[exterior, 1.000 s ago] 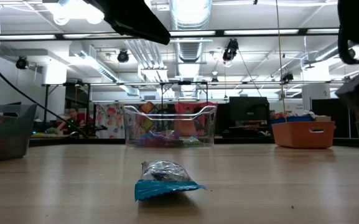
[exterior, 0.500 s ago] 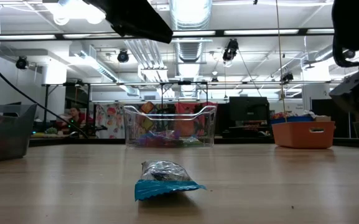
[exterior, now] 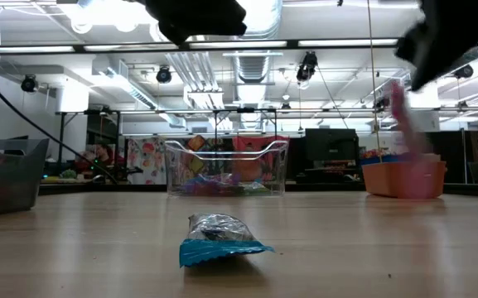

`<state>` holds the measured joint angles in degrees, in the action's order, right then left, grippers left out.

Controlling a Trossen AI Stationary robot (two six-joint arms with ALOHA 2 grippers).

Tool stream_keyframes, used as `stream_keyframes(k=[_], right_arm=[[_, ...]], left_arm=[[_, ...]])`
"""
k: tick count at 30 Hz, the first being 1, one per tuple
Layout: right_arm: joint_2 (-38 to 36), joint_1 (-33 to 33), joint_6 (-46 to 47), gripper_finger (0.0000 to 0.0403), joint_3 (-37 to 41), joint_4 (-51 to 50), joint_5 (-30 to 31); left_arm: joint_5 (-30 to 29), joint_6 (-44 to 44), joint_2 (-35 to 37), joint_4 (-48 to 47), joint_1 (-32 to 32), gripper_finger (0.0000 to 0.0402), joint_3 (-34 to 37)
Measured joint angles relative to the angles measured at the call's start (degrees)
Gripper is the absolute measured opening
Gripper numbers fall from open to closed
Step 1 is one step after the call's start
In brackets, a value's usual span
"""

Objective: Sort candy
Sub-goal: Put the red candy into the black bin

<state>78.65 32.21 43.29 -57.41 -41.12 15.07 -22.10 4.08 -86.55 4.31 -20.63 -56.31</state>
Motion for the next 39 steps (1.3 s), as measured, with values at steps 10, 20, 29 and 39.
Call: stream_keyframes(k=[10,20,29,39], right_arm=[[-2.83,-1.92,-16.92,0.0008,0.35,14.00,12.31],[11.30,-5.81,-16.37,0.0019,0.35,27.45,12.22],[21.25,-5.35,-5.12,0.0135,0.35,33.83,8.26],[25.28,-5.35,1.38,0.0294,0.29,34.63,3.13]], left_arm=[[1.08,0.05,-3.02,1.98,-0.48,0.0126,0.02],[2.18,1.36,-3.43,-6.41,-1.96,0.0126,0.08],[2.18,3.97,-3.43,-9.45,-4.48,0.0126,0.24],[2.09,7.31,-3.43,-9.43,-4.94,0.0126,0.36]])
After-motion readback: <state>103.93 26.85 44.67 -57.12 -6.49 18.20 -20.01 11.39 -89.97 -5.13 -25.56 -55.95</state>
